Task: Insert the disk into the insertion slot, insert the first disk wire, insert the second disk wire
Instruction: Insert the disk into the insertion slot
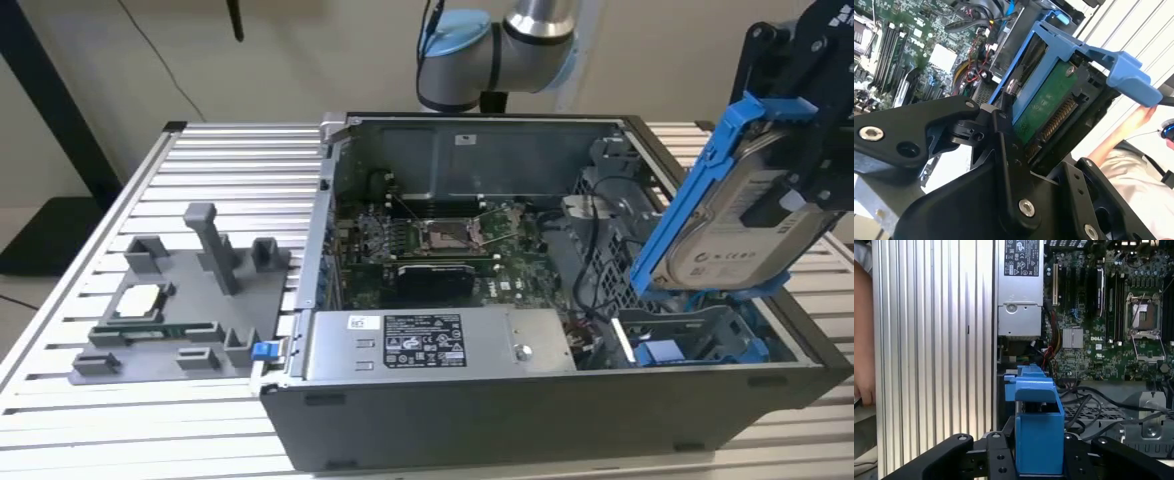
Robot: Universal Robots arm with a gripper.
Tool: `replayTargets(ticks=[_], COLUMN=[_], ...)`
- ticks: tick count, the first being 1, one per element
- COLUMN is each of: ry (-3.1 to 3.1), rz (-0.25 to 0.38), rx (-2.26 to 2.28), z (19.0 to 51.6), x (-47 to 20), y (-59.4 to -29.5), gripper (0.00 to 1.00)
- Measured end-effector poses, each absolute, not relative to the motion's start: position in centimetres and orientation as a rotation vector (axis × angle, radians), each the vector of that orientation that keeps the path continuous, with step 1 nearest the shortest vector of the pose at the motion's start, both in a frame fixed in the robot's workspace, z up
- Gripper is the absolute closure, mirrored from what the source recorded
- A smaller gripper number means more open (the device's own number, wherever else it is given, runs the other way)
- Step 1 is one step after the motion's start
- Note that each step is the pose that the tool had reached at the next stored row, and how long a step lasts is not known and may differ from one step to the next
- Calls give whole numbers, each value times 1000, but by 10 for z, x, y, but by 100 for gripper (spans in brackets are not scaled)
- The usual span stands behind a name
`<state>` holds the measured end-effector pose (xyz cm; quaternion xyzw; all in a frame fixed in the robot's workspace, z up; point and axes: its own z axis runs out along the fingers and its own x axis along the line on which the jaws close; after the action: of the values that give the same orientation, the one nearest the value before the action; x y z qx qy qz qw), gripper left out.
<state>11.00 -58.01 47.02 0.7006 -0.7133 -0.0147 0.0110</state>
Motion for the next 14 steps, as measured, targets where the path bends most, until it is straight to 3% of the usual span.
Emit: replayTargets(ticks=[14], ry=[-2227], rz=[-50], rx=[2187], z=[460], x=[110], y=[-580], gripper=[0])
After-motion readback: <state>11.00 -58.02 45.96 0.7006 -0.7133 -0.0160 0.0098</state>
